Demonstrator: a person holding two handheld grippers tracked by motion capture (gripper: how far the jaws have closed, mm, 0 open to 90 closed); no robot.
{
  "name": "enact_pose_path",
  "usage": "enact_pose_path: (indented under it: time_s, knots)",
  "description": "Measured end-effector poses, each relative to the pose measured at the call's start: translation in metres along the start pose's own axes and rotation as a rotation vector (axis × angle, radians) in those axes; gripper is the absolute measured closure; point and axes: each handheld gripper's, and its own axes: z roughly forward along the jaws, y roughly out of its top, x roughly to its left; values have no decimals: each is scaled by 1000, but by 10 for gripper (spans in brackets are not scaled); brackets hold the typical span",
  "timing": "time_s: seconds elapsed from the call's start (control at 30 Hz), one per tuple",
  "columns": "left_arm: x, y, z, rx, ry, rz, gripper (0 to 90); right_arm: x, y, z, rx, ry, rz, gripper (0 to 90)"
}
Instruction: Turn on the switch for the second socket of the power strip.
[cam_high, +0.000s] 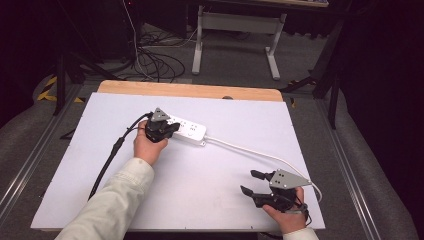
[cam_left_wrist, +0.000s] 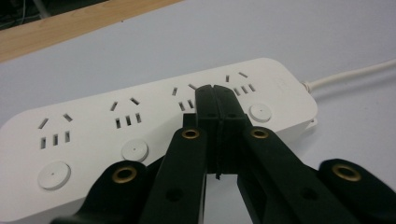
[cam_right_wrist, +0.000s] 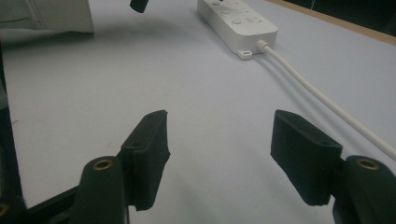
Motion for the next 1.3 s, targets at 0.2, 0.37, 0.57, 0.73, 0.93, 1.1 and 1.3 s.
enact_pose_path:
  time_s: [0.2, 0.37, 0.57, 0.73, 0.93, 1.1, 1.3]
  knots:
    - [5, -2, 6, 0, -3, -37, 898, 0, 0, 0, 1, 3, -2, 373]
    - [6, -4, 11, 1, -4, -46, 898, 0, -1, 1, 3, 5, -1, 373]
    - [3, -6, 14, -11, 0, -17, 898, 0, -1, 0, 2, 7, -1, 374]
    - [3, -6, 15, -12, 11, -9, 898, 0, -1, 0, 2, 8, -1, 375]
    - [2, -7, 15, -14, 23, 2, 898, 0, -1, 0, 2, 8, -1, 375]
    - [-1, -6, 16, -9, 39, 0, 898, 0, -1, 0, 3, 9, -3, 375]
    - [-1, -5, 16, 4, 43, -31, 898, 0, -1, 0, 4, 9, -2, 376]
